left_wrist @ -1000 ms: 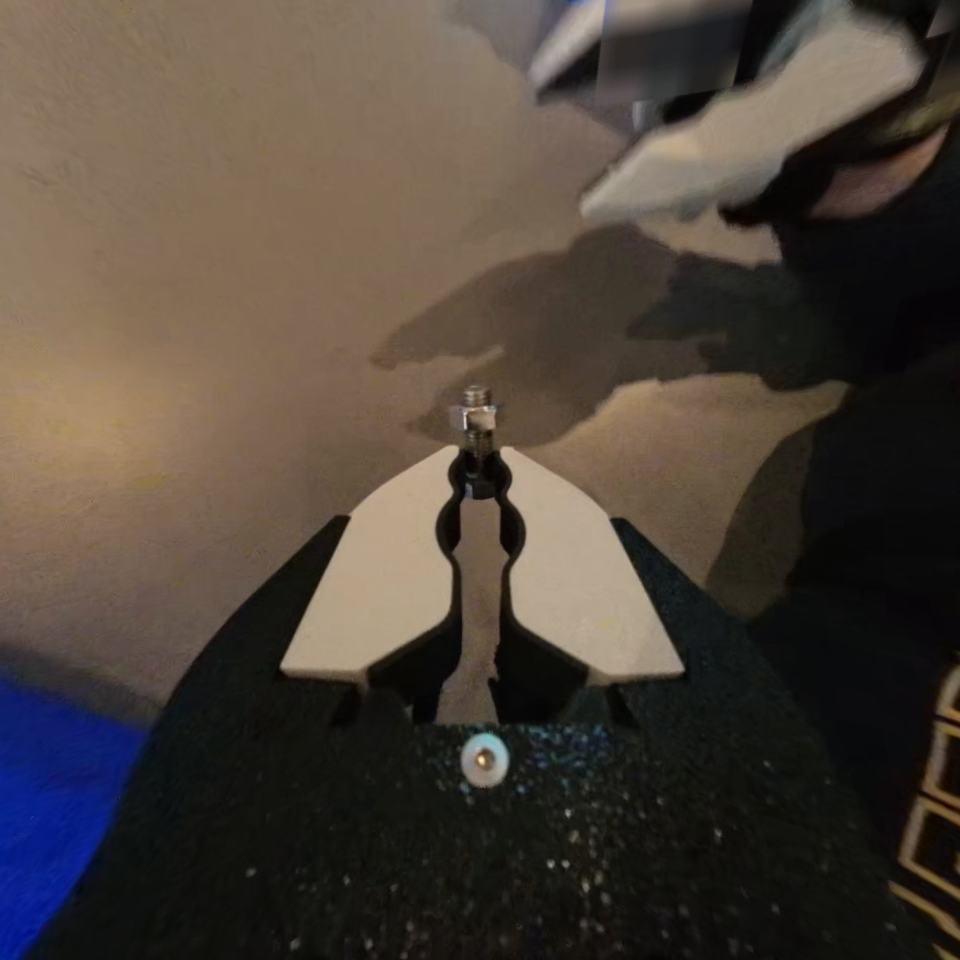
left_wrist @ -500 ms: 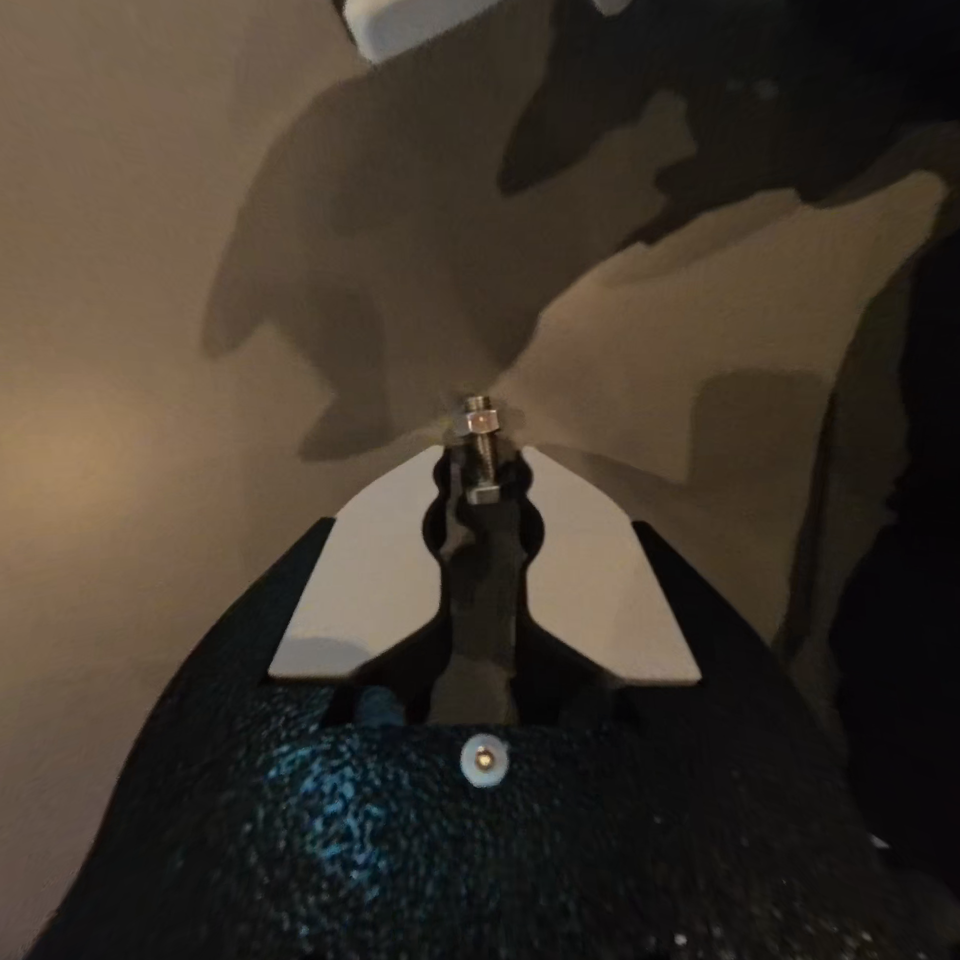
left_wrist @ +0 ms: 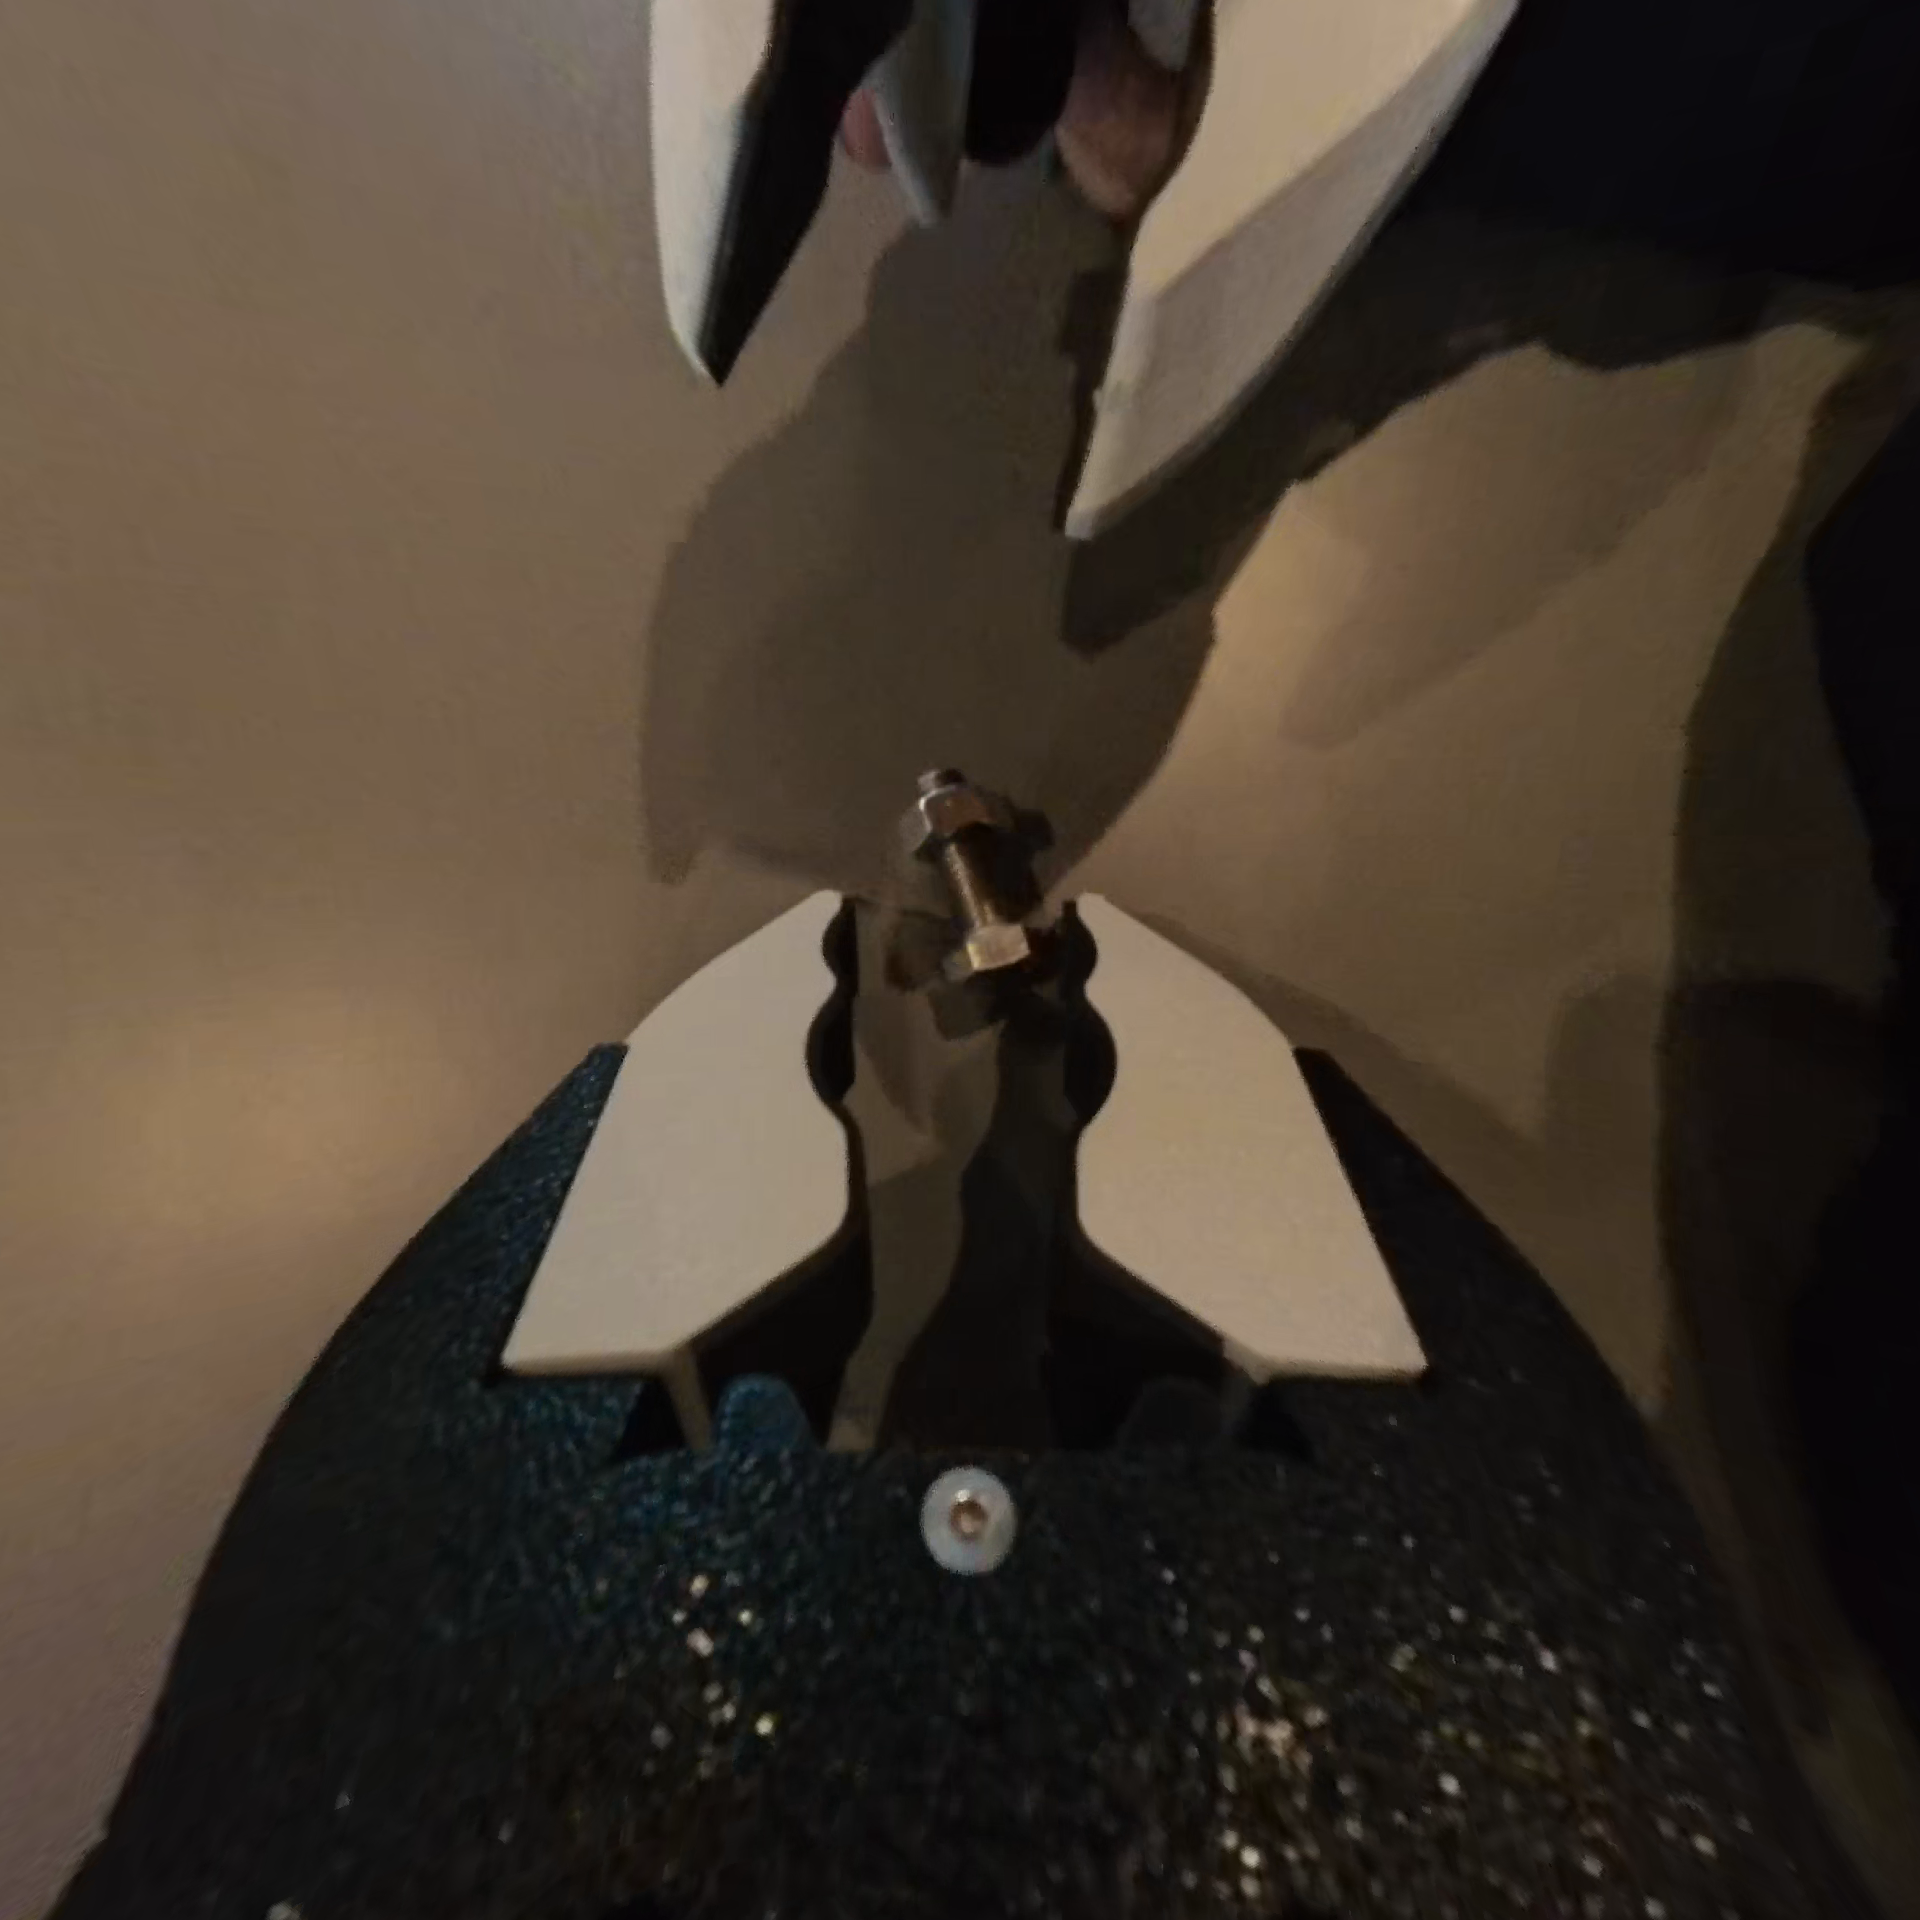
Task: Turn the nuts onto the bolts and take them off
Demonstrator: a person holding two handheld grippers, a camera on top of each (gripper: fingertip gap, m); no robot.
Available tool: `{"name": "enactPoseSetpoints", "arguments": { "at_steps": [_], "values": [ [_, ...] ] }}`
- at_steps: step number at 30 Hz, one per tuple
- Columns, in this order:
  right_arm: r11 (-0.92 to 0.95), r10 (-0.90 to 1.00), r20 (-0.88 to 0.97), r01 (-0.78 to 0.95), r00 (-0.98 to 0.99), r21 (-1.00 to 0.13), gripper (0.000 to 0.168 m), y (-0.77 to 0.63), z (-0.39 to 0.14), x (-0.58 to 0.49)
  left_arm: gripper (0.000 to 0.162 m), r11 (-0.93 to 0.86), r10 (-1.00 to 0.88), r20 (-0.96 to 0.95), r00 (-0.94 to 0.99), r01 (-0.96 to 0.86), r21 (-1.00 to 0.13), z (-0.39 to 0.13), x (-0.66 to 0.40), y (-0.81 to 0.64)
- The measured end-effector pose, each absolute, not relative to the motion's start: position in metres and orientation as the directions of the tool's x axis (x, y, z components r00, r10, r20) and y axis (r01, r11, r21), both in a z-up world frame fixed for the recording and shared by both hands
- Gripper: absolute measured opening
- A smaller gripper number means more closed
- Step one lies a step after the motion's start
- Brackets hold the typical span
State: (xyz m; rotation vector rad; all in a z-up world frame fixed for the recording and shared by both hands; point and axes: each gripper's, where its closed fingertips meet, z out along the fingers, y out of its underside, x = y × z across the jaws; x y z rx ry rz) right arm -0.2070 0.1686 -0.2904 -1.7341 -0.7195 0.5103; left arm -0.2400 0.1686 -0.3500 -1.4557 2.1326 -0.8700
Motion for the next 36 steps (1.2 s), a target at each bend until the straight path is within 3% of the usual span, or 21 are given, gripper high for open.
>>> {"name": "enactPoseSetpoints", "arguments": {
  "at_steps": [1, 8, 13, 19, 22, 26, 36],
  "values": [
    [-0.168, 0.695, 0.029, 0.201, 0.718, -0.965, 0.042, 0.168, -0.289, -0.208, 0.037, 0.249, -0.931, 0.010, -0.365, -0.653, -0.715, -0.350, -0.238, 0.167],
    [-0.148, 0.693, 0.044, 0.202, 0.720, -0.968, 0.042, 0.166, -0.286, -0.210, 0.038, 0.247, -0.928, -0.001, -0.371, -0.617, -0.747, -0.348, -0.240, 0.165],
    [-0.134, 0.674, 0.024, 0.154, 0.738, -0.979, 0.042, 0.166, -0.280, -0.205, 0.019, 0.283, -0.924, -0.046, -0.379, -0.599, -0.750, -0.346, -0.246, 0.162],
    [-0.161, 0.677, -0.002, 0.146, 0.736, -0.976, 0.046, 0.166, -0.281, -0.206, 0.018, 0.281, -0.924, -0.043, -0.380, -0.599, -0.750, -0.345, -0.246, 0.161],
    [-0.241, 0.782, -0.089, 0.166, 0.617, -0.956, 0.030, 0.146, -0.289, -0.223, 0.017, 0.318, -0.912, -0.075, -0.404, -0.578, -0.752, -0.343, -0.247, 0.158],
    [-0.357, 0.812, -0.211, 0.176, 0.545, -0.917, 0.041, 0.137, -0.298, -0.232, 0.017, 0.448, -0.853, -0.191, -0.485, -0.494, -0.745, -0.342, -0.247, 0.148],
    [-0.387, 0.813, -0.159, 0.316, 0.561, -0.866, 0.047, 0.132, -0.316, -0.243, 0.017, 0.504, -0.784, -0.264, -0.562, -0.327, -0.799, -0.324, -0.248, 0.132]
  ]
}}
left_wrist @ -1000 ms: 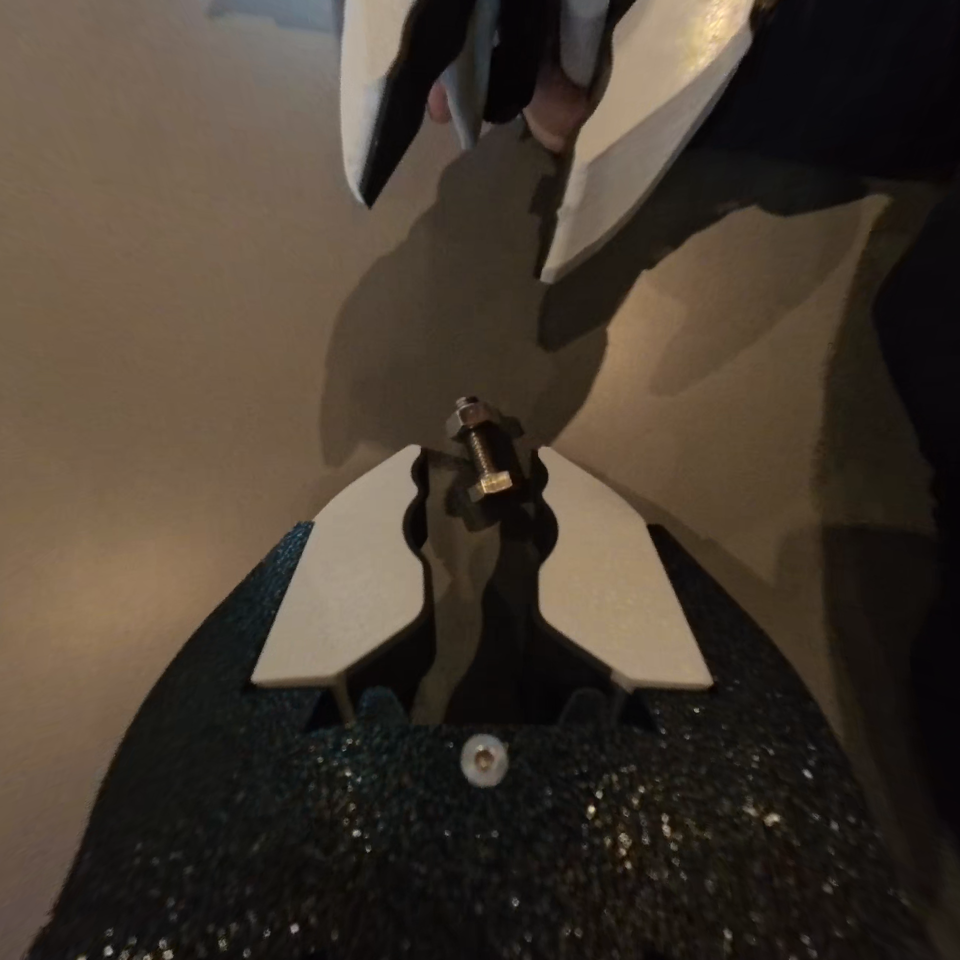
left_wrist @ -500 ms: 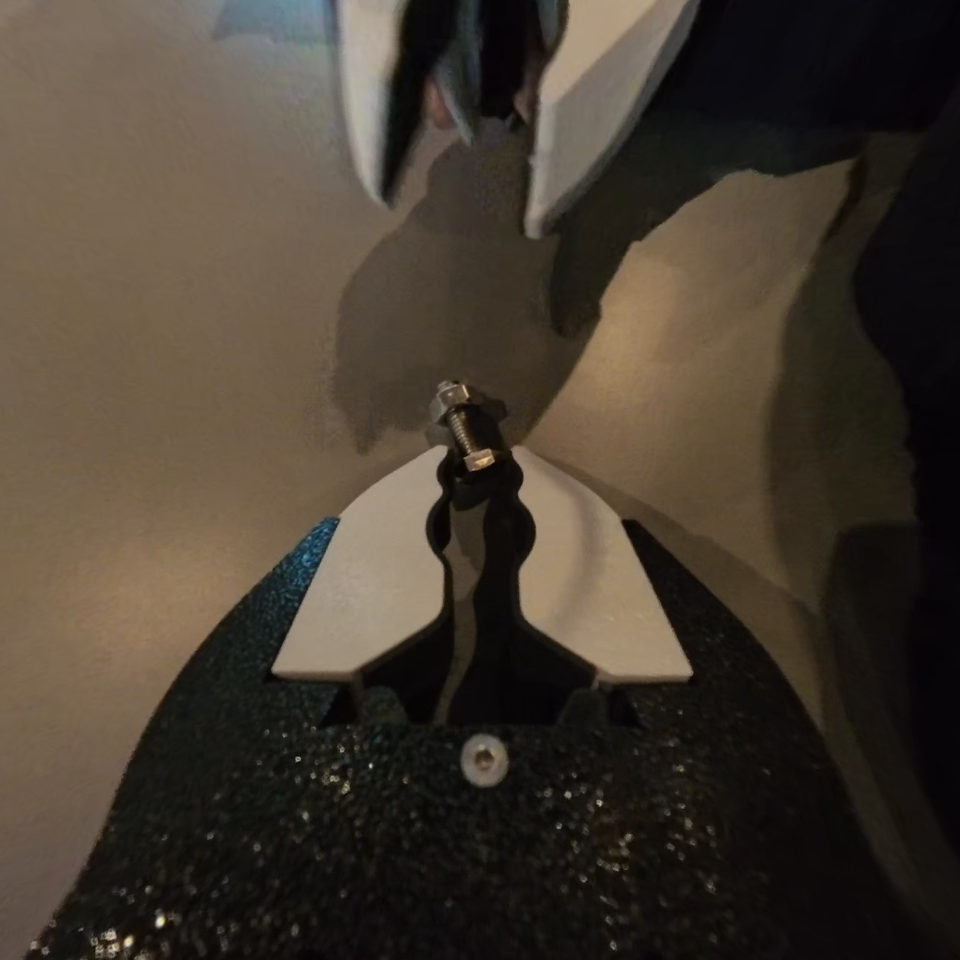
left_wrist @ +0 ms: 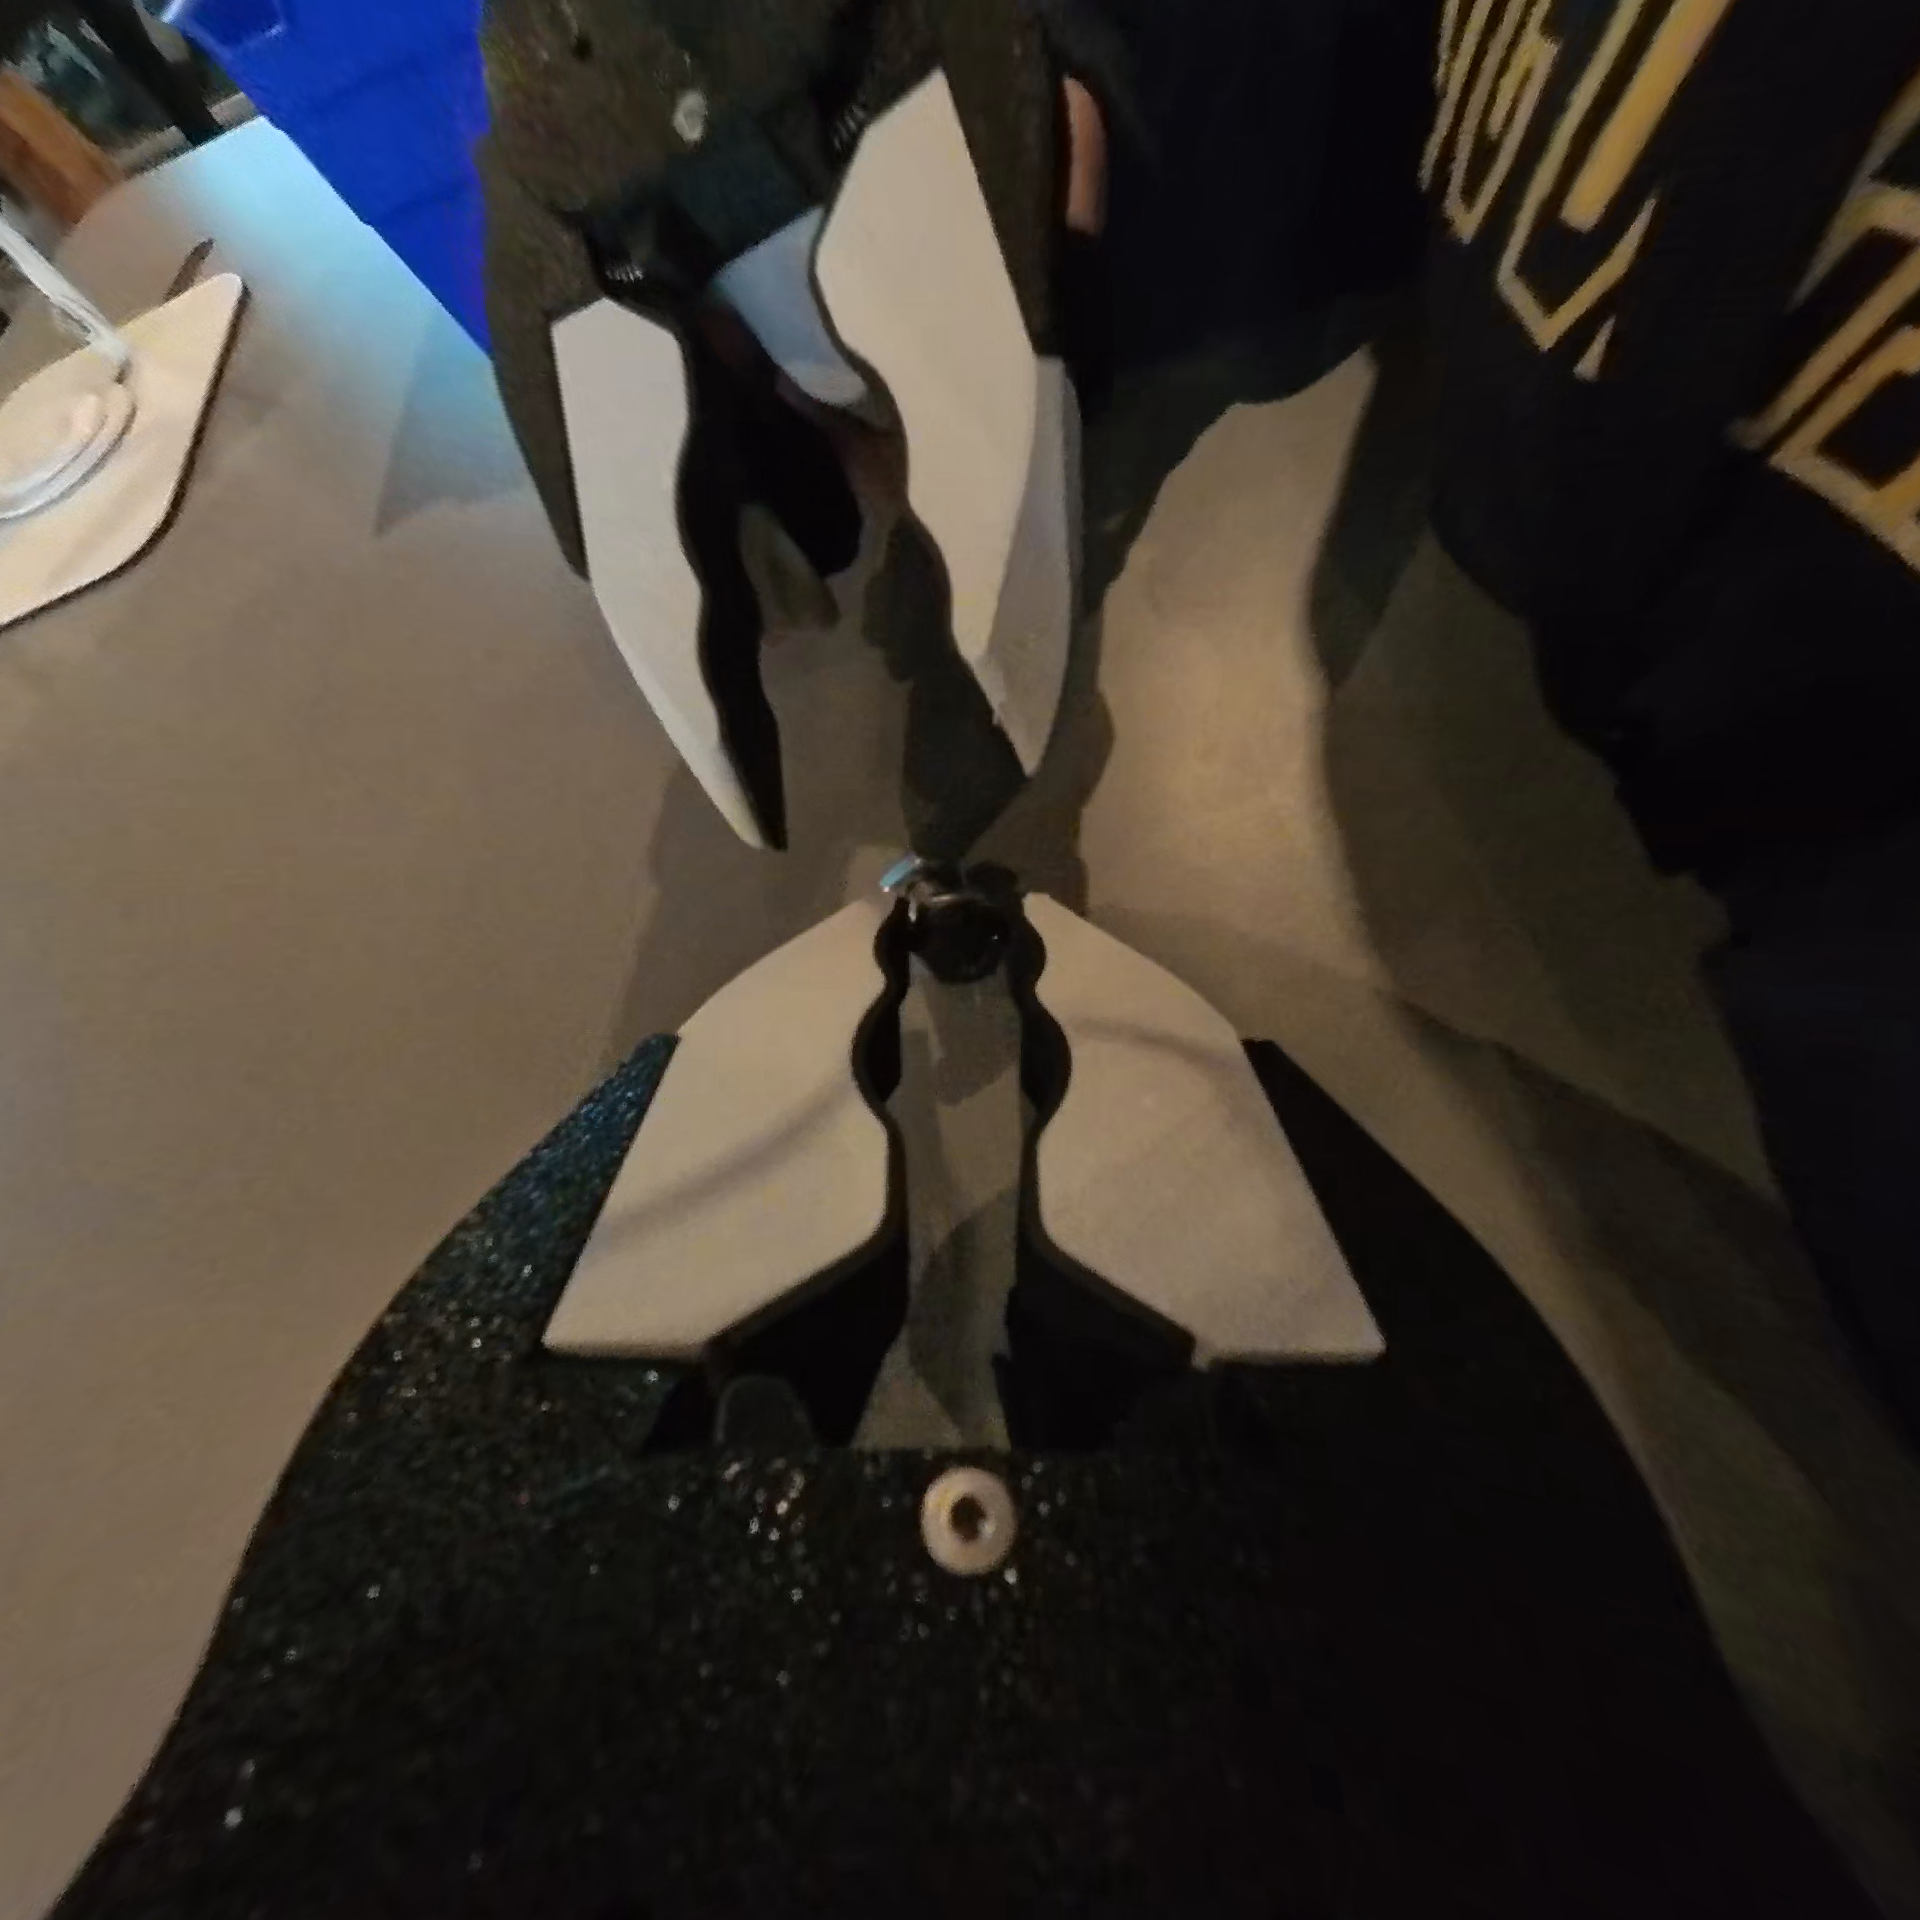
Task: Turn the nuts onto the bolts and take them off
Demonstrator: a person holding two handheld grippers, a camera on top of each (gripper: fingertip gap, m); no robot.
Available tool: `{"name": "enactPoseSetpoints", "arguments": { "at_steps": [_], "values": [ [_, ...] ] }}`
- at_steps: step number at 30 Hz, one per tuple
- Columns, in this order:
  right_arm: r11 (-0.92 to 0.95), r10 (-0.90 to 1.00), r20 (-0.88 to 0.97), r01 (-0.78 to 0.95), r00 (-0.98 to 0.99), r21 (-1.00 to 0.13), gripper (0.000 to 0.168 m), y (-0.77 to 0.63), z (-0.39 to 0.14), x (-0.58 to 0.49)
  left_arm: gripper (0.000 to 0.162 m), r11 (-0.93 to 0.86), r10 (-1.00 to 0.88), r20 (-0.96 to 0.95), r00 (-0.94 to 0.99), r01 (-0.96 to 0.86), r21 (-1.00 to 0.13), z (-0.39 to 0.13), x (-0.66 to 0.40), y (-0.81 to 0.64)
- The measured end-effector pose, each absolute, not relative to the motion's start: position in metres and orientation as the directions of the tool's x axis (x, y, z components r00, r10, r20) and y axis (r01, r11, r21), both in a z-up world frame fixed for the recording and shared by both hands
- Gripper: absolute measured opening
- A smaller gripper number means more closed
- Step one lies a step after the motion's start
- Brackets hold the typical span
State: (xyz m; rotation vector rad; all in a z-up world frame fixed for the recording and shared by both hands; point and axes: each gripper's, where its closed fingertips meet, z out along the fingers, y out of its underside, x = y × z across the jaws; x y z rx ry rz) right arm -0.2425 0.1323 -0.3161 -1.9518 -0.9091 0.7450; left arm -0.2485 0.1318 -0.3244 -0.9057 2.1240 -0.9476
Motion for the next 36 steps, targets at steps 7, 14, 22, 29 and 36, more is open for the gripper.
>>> {"name": "enactPoseSetpoints", "arguments": {
  "at_steps": [7, 14, 22, 29, 36],
  "values": [
    [-0.382, 0.819, -0.135, 0.354, 0.558, -0.854, 0.041, 0.130, -0.319, -0.246, 0.017, 0.448, -0.792, -0.237, -0.563, -0.271, -0.852, -0.310, -0.252, 0.129],
    [-0.278, 0.845, -0.007, 0.429, 0.534, -0.860, 0.039, 0.128, -0.319, -0.258, 0.017, 0.324, -0.776, -0.146, -0.614, -0.189, -0.927, -0.290, -0.257, 0.120],
    [-0.190, 0.820, 0.130, 0.478, 0.558, -0.857, 0.019, 0.132, -0.317, -0.260, 0.017, 0.313, -0.786, -0.160, -0.598, -0.161, -0.936, -0.288, -0.256, 0.117],
    [-0.281, 0.752, 0.165, 0.537, 0.638, -0.795, 0.019, 0.142, -0.331, -0.235, 0.017, 0.422, -0.864, -0.261, -0.430, -0.336, -0.842, -0.314, -0.240, 0.145],
    [-0.243, 0.766, 0.227, 0.597, 0.601, -0.764, 0.018, 0.140, -0.337, -0.237, 0.017, 0.483, -0.843, -0.294, -0.450, -0.395, -0.781, -0.330, -0.240, 0.146]
  ]
}}
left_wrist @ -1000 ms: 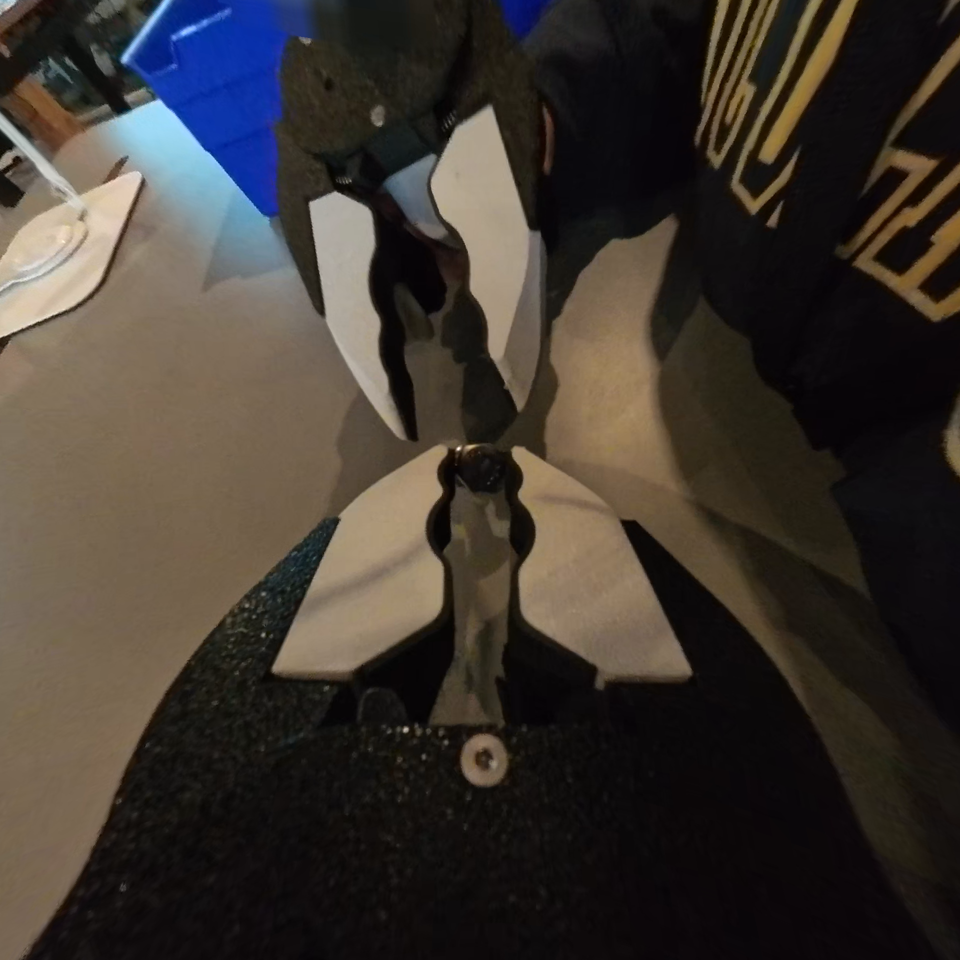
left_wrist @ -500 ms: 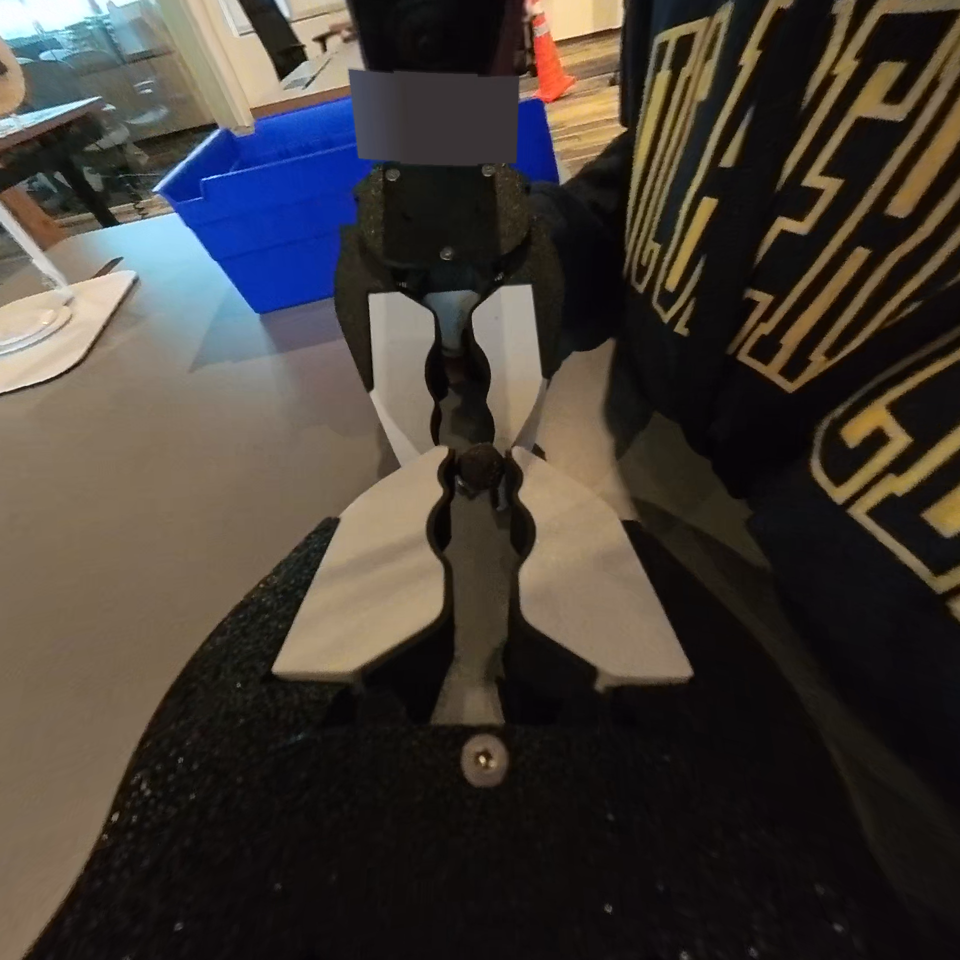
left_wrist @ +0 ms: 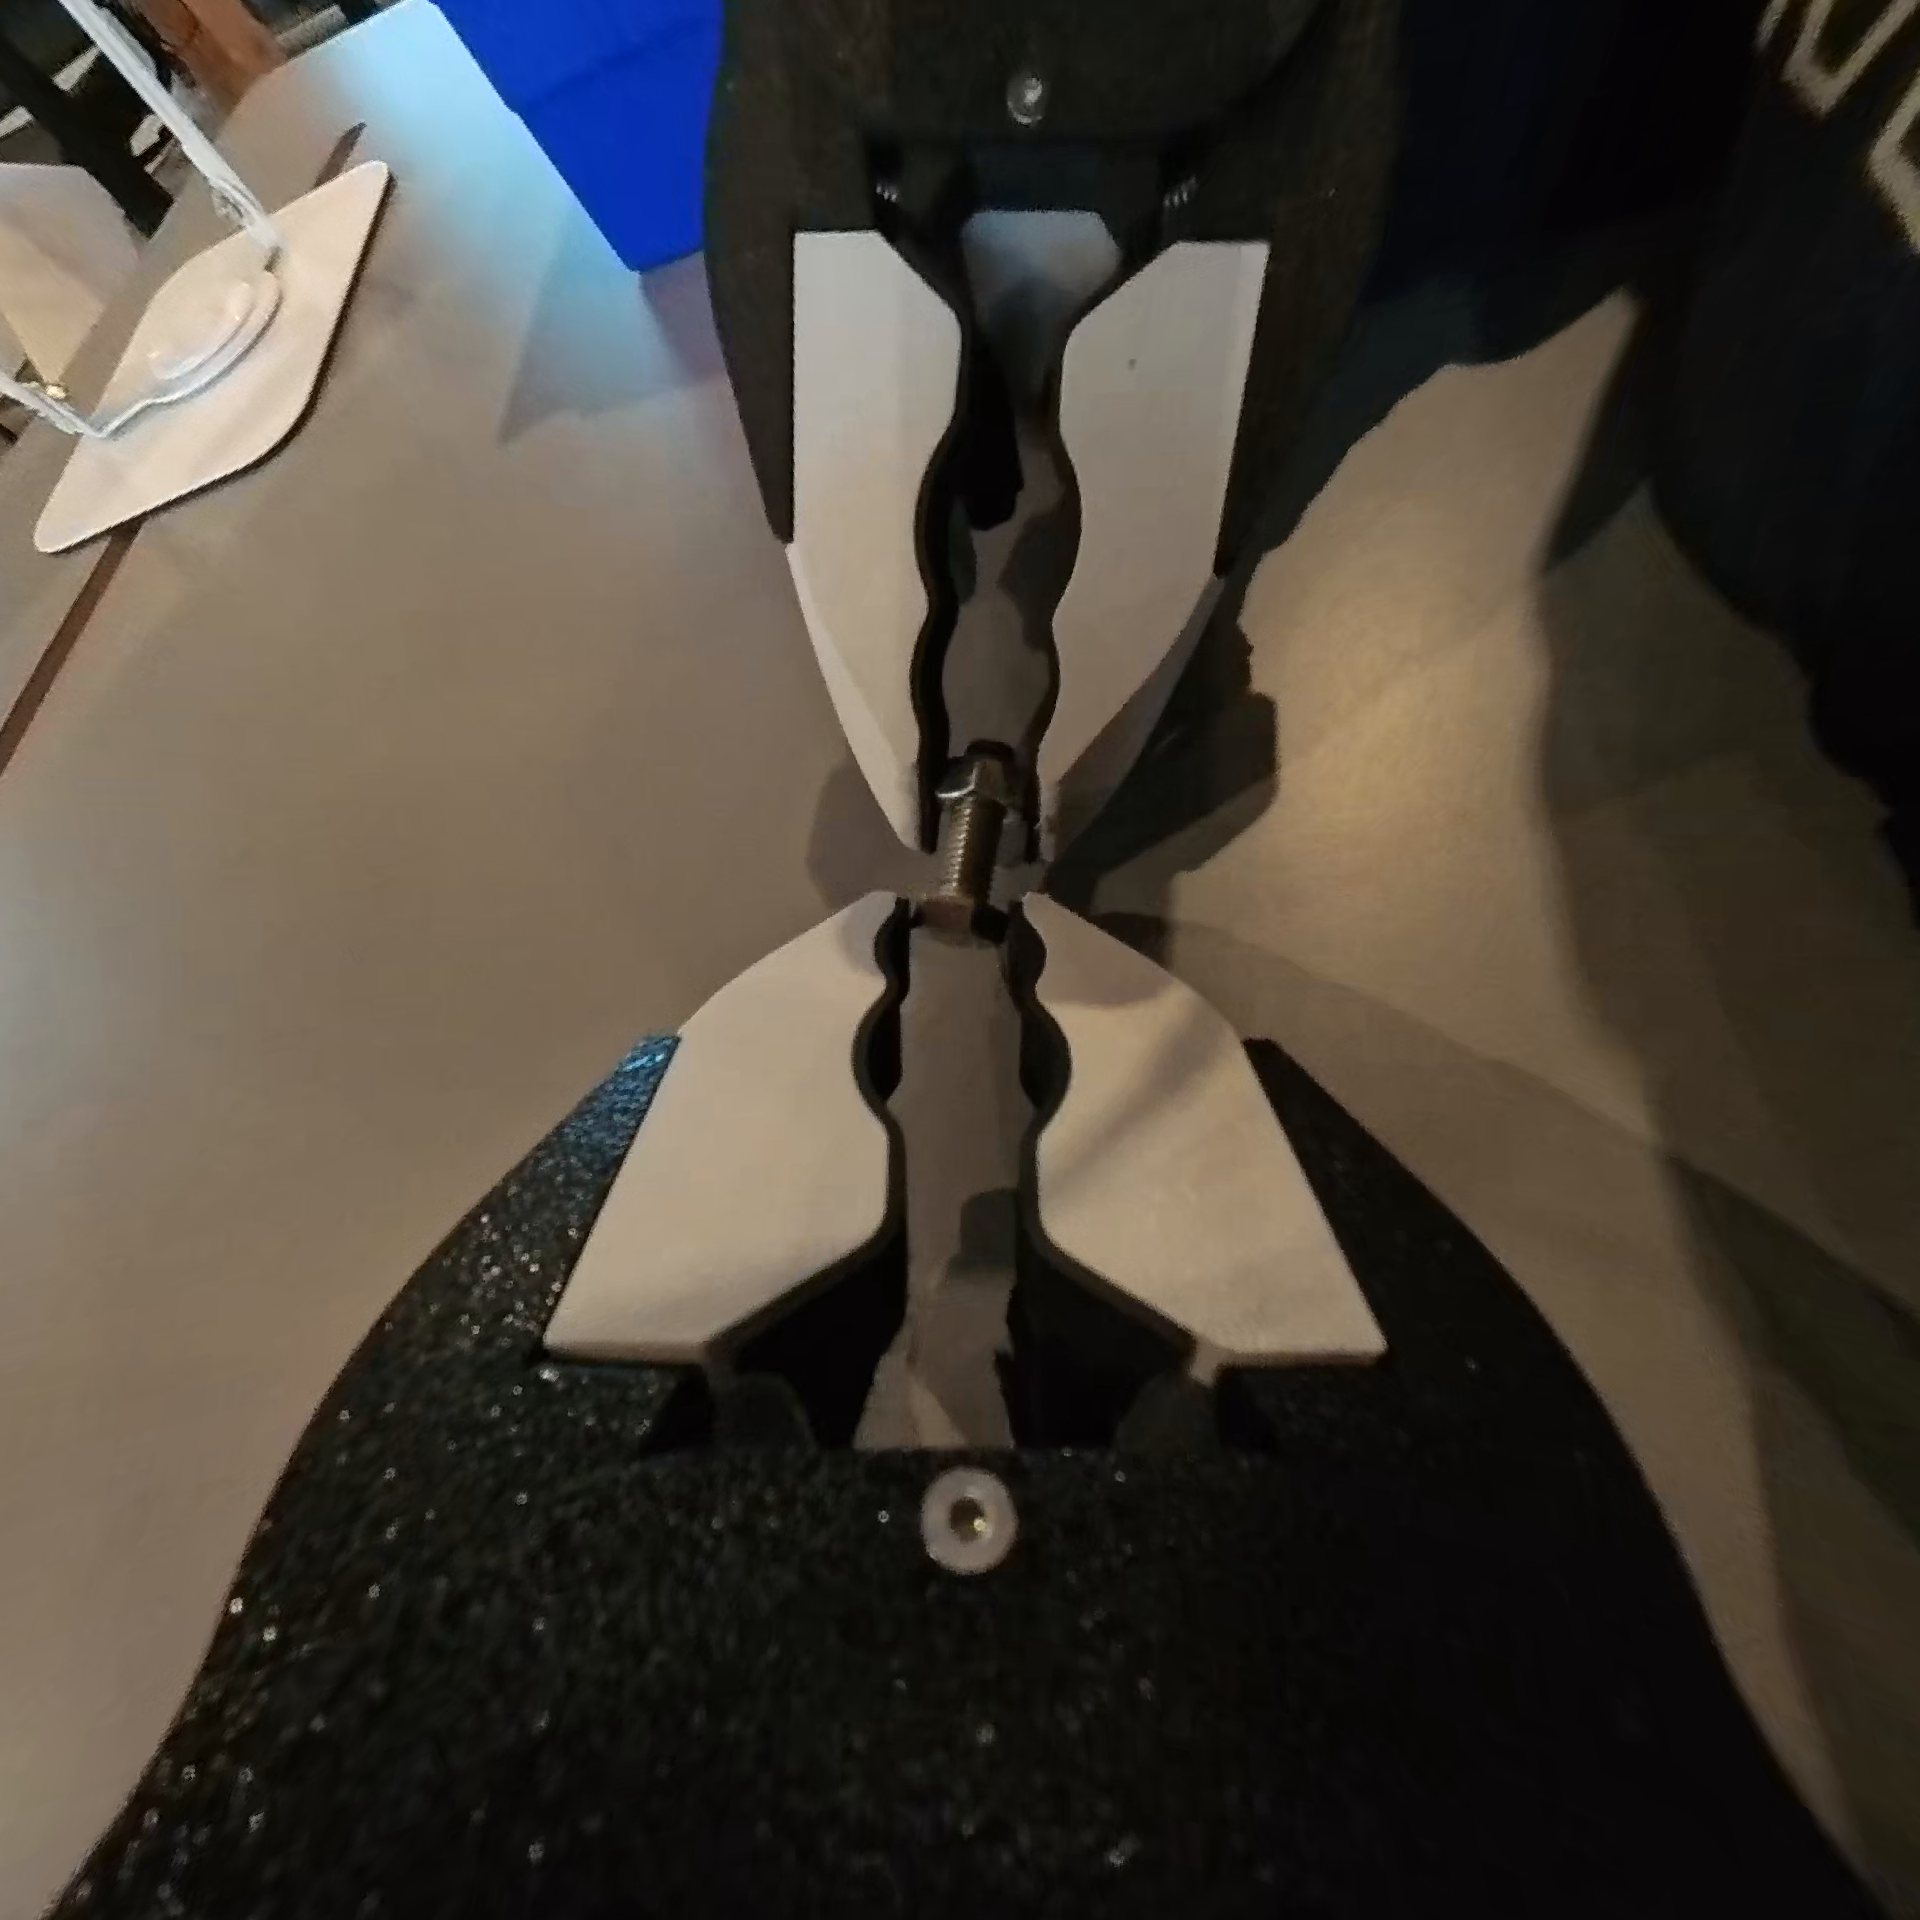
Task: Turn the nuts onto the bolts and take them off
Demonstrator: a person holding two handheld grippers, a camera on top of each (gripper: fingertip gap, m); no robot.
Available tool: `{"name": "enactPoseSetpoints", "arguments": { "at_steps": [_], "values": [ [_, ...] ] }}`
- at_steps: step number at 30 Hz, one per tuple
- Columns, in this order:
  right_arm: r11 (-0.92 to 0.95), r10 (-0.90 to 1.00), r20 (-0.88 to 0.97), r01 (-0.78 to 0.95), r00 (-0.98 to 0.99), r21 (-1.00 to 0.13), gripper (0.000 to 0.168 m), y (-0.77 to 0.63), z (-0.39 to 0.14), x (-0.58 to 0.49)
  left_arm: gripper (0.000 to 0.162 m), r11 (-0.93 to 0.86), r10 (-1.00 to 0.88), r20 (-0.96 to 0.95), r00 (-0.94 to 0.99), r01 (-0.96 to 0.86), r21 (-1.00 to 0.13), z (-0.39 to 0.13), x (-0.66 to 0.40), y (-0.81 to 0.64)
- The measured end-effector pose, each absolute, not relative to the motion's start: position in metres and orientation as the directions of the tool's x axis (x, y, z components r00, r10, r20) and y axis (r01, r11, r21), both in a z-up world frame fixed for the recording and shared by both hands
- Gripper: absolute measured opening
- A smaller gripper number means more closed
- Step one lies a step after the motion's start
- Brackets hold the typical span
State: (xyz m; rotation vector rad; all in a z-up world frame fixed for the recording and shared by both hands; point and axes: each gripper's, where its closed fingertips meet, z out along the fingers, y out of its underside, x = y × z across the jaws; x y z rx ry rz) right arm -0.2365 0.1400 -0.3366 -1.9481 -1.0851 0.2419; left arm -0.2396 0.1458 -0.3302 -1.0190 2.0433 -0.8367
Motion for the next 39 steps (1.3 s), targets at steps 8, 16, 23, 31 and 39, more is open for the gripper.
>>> {"name": "enactPoseSetpoints", "arguments": {
  "at_steps": [8, 16, 23, 31, 39],
  "values": [
    [-0.217, 0.793, 0.197, 0.569, 0.577, -0.793, 0.018, 0.136, -0.332, -0.240, 0.026, 0.381, -0.867, -0.206, -0.453, -0.337, -0.861, -0.315, -0.240, 0.148],
    [-0.189, 0.806, 0.198, 0.560, 0.558, -0.807, 0.018, 0.134, -0.329, -0.244, 0.039, 0.364, -0.850, -0.135, -0.509, -0.382, -0.849, -0.322, -0.243, 0.143],
    [-0.167, 0.826, 0.174, 0.528, 0.536, -0.833, 0.018, 0.132, -0.324, -0.249, 0.020, 0.455, -0.808, -0.195, -0.556, -0.378, -0.806, -0.331, -0.247, 0.135],
    [-0.197, 0.808, 0.144, 0.493, 0.571, -0.848, 0.030, 0.135, -0.320, -0.245, 0.017, 0.451, -0.819, -0.191, -0.541, -0.401, -0.797, -0.333, -0.245, 0.139],
    [-0.299, 0.819, 0.018, 0.453, 0.573, -0.840, 0.033, 0.132, -0.326, -0.241, 0.017, 0.425, -0.830, -0.190, -0.524, -0.374, -0.824, -0.326, -0.245, 0.141]
  ]
}}
